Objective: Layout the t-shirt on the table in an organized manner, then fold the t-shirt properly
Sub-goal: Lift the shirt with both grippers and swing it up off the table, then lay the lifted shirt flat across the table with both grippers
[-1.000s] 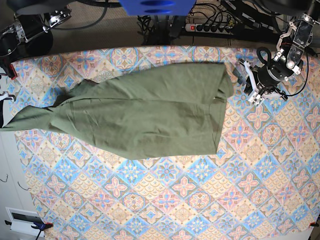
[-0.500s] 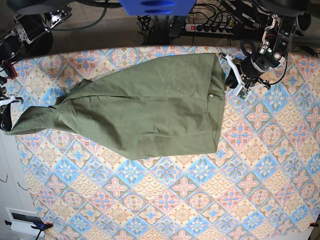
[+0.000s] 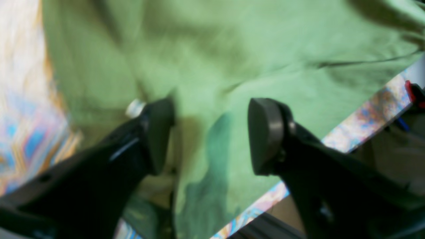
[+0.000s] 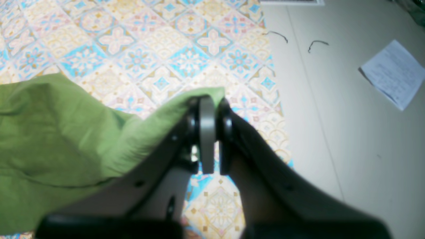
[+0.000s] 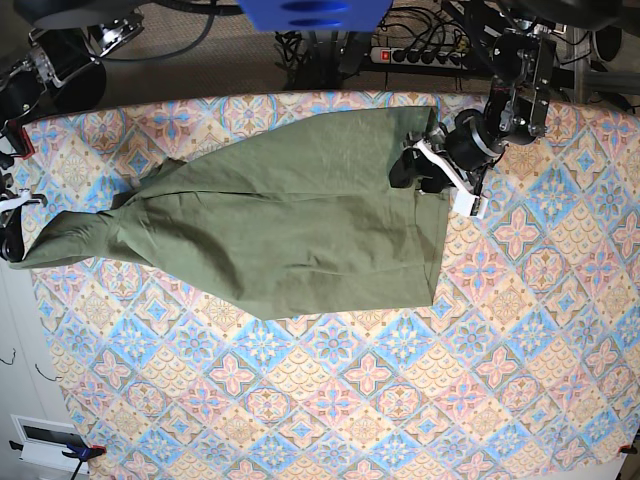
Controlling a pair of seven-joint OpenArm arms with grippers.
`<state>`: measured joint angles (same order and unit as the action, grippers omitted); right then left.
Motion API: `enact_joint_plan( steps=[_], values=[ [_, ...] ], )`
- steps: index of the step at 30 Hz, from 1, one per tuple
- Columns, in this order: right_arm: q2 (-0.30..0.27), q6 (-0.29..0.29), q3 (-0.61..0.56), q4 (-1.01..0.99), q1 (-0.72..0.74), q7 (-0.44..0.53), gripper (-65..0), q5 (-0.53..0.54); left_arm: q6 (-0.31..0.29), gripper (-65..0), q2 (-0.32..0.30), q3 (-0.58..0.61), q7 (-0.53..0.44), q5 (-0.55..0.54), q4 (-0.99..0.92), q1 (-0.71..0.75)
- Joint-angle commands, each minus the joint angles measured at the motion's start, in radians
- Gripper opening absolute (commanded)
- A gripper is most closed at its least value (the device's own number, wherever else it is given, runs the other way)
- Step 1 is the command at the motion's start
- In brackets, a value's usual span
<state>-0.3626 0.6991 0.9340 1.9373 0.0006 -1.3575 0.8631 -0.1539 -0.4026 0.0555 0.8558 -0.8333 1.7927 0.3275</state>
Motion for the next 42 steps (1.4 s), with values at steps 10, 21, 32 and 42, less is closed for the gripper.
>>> enact_joint_plan(
  steps=[10, 21, 32, 42],
  values=[
    [-0.025, -0.001, 0.004, 0.015, 0.014, 0.033, -64.6, 0.015, -0.019, -28.5, 0.055, 0.013, -0.022, -0.114, -0.120, -0.084],
    [-0.025, -0.001, 0.004, 0.009, 0.016, 0.039, -64.6, 0.014, -0.019, -65.0, 0.150, 0.040, -0.022, -0.146, -0.173, -0.337],
    [0.014, -0.001, 0.000, -0.243, 0.258, 0.062, -64.6, -0.092, -0.020, -65.0, 0.115, -0.092, -0.022, -0.343, -0.319, -0.721],
    [-0.029, -0.001, -0.102, -0.608, 0.589, 0.100, -64.6, -0.095, -0.072, -65.0, 0.086, 0.062, -0.028, -0.364, -0.618, -1.252]
  ],
)
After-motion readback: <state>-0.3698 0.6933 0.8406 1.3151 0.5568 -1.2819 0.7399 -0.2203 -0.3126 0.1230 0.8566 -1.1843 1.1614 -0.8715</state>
